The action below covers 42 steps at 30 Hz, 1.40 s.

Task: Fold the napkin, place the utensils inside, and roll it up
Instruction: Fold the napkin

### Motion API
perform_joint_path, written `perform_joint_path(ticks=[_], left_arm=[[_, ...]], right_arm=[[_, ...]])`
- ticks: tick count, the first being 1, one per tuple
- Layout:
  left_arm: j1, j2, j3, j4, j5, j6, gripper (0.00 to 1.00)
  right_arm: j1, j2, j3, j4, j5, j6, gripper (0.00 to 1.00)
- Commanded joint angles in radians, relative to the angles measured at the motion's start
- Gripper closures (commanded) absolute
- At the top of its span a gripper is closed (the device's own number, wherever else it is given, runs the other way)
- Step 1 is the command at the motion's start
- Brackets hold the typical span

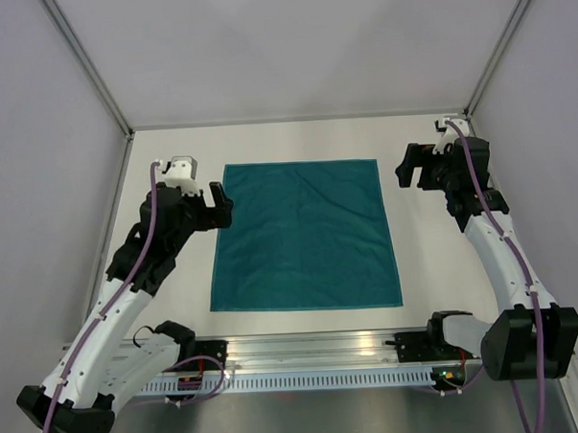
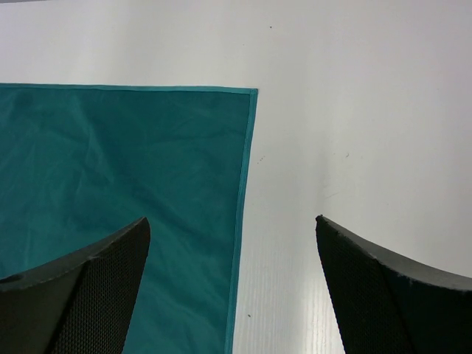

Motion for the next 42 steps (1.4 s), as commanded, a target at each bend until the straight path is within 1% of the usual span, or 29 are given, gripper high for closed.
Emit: perform_joint_path(ticks=[1,3,4,5,6,7,9,10,11,12,13,14,15,16,17,20,21,24,25,28,31,33,35,37,40,42], left_arm=[[-0.027,0.046,0.058,-0.003,0.058,0.013,0.00],[-0.085,0.113,0.098,-0.026,0.020,-0.016,0.00],[-0.131,0.141,0.138,-0.034,-0.015,-0.025,0.00],[-0.244,0.165,0.153,-0.035,-0.104,-0.036,0.00],[-0.303,0.222,0.181,-0.034,-0.144,-0.062,0.00],[-0.404,0.254,0.192,-0.026,-0.202,-0.076,0.00],[-0.486,0.325,0.203,0.023,-0.238,-0.111,0.00],[-0.522,0.392,0.203,0.047,-0.252,-0.122,0.00],[-0.587,0.432,0.203,0.073,-0.263,-0.131,0.00],[-0.618,0.471,0.206,0.133,-0.264,-0.146,0.00],[-0.648,0.506,0.218,0.159,-0.269,-0.151,0.01],[-0.706,0.593,0.230,0.187,-0.276,-0.151,0.01],[-0.736,0.636,0.247,0.207,-0.283,-0.149,0.02],[-0.782,0.688,0.287,0.228,-0.292,-0.149,0.03],[-0.800,0.769,0.310,0.235,-0.287,-0.149,0.04],[-0.857,0.877,0.377,0.264,-0.274,-0.166,0.08],[-0.866,0.935,0.391,0.271,-0.267,-0.172,0.09],[-0.903,1.023,0.439,0.307,-0.243,-0.169,0.13],[-0.912,1.046,0.463,0.311,-0.238,-0.165,0.16],[-0.952,1.119,0.508,0.321,-0.241,-0.149,0.19],[-0.965,1.169,0.523,0.345,-0.198,-0.153,0.26],[-0.978,1.189,0.529,0.366,-0.181,-0.139,0.28],[-0.988,1.213,0.532,0.383,-0.169,-0.127,0.33],[-0.994,1.223,0.525,0.416,-0.151,-0.111,0.35],[-0.997,1.233,0.509,0.466,-0.134,-0.093,0.35],[-1.000,1.245,0.505,0.471,-0.125,-0.081,0.35]], right_arm=[[0.002,0.020,0.064,-0.055,0.001,-0.017,0.02],[0.002,0.044,0.090,-0.082,0.003,-0.026,0.02],[0.003,0.050,0.095,-0.083,0.007,-0.028,0.02],[0.002,0.064,0.101,-0.088,0.015,-0.031,0.02],[0.002,0.072,0.106,-0.094,0.033,-0.037,0.02],[0.002,0.081,0.110,-0.097,0.041,-0.040,0.02],[0.002,0.106,0.129,-0.108,0.059,-0.043,0.02],[0.002,0.112,0.132,-0.114,0.076,-0.046,0.02],[0.003,0.121,0.135,-0.114,0.085,-0.046,0.02],[0.002,0.126,0.135,-0.114,0.093,-0.046,0.02],[0.002,0.129,0.135,-0.112,0.110,-0.048,0.02],[0.002,0.133,0.133,-0.111,0.116,-0.049,0.02],[0.002,0.136,0.135,-0.111,0.119,-0.051,0.02],[0.002,0.139,0.135,-0.109,0.125,-0.049,0.02],[0.002,0.144,0.135,-0.109,0.127,-0.051,0.02],[0.002,0.149,0.133,-0.109,0.130,-0.049,0.02],[0.002,0.150,0.135,-0.108,0.131,-0.049,0.02],[0.002,0.155,0.133,-0.106,0.128,-0.051,0.02],[0.002,0.158,0.133,-0.106,0.128,-0.051,0.02],[0.002,0.164,0.133,-0.106,0.130,-0.051,0.02],[0.002,0.169,0.133,-0.108,0.128,-0.052,0.02],[0.002,0.170,0.133,-0.108,0.128,-0.049,0.02],[0.002,0.170,0.132,-0.108,0.131,-0.049,0.02],[0.002,0.172,0.132,-0.108,0.133,-0.051,0.02],[0.002,0.173,0.129,-0.108,0.135,-0.049,0.02],[0.002,0.178,0.130,-0.108,0.138,-0.049,0.02]])
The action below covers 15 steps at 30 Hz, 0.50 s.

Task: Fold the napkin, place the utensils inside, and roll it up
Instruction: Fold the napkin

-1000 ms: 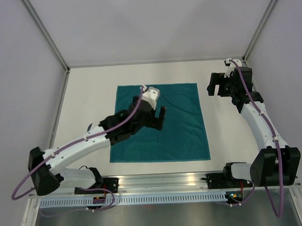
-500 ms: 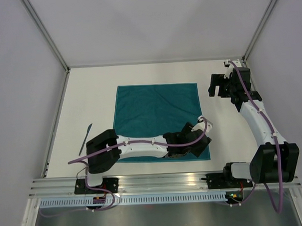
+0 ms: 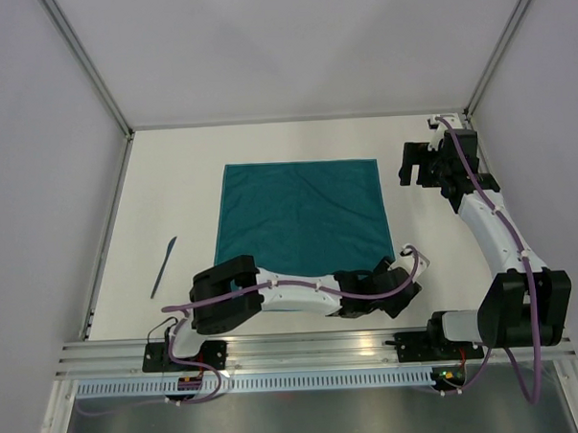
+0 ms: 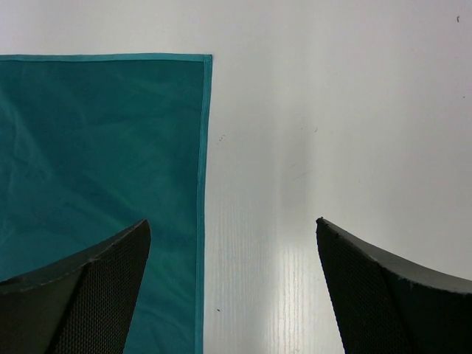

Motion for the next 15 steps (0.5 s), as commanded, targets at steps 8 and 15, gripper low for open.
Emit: perform_joint_path(ticks=[8,15], left_arm=[[-0.010,0.071,0.025,0.142,0.030,0.054,0.36],[-0.010,0.109,0.011,0.171,0.027,0.062,0.36]], right_arm=[[0.002,0.015,0.037,-0.019,0.036,-0.001,0.02],[0.000,0.016,0.035,-0.019,0.036,-0.002,0.02]])
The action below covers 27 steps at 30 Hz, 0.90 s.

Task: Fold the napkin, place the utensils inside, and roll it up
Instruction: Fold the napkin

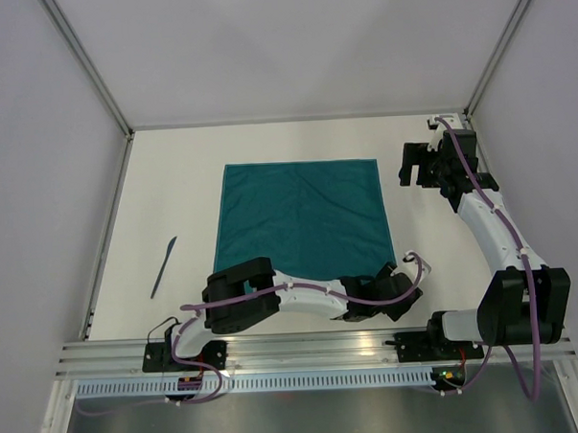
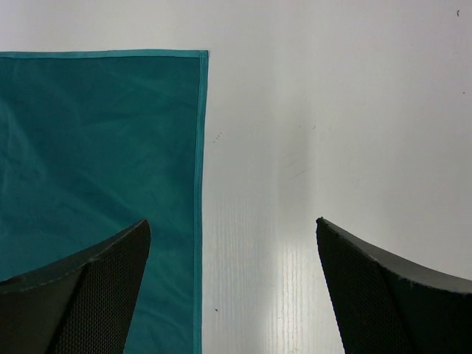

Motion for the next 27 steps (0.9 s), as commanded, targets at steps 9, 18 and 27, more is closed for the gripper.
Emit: perform_joint_path(ticks=[9,18,27], left_arm=[[-0.008,0.032,-0.021,0.080,-0.005,0.045,0.51],[-0.006,0.001,-0.041,0.100,-0.014,0.047,0.82],[0.014,-0.097,-0.077,0.113,0.055,0.019,0.98]], right_arm=[[-0.001,0.007,0.034,-0.019,0.028,-0.002,0.02],[-0.001,0.015,0.032,-0.021,0.025,-0.002,0.02],[-0.001,0.015,0.032,-0.021,0.025,-0.002,0.02]])
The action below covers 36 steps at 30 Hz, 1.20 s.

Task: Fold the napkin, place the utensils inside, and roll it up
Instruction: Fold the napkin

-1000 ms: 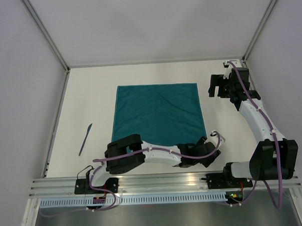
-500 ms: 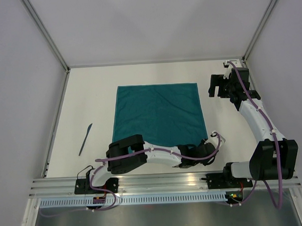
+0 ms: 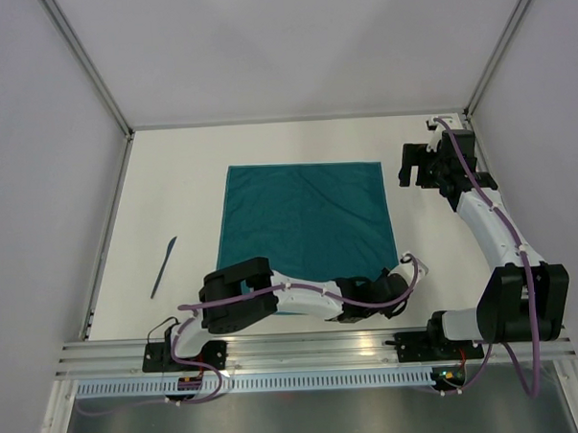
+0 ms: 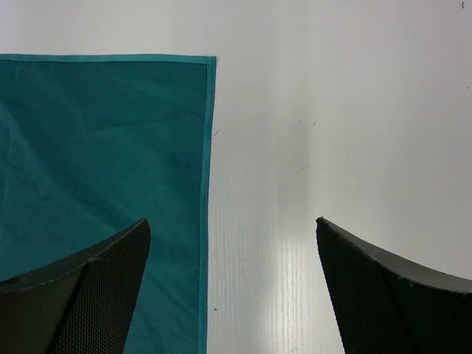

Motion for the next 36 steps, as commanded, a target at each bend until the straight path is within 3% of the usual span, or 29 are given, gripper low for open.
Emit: perform_joint_path(ticks=[1,7,17,36], left_arm=[[0.027,-0.091,-0.024,0.024,0.084,-0.013,0.98],[0.093,-0.181,-0.084,0.056,0.222,-0.088,0.98],[0.192,-0.244,-0.113,0.039,0.282,-0.168,0.98],[0.683,-0.384,-0.260,0.061,0.505,-0.343,0.98]], right_arm=[[0.000,-0.001,0.032,-0.022,0.022,-0.003,0.02],[-0.001,-0.008,0.031,-0.019,0.024,-0.005,0.02],[-0.001,-0.014,0.029,-0.019,0.027,-0.006,0.02],[-0.003,-0.011,0.026,-0.024,0.013,-0.006,0.02]])
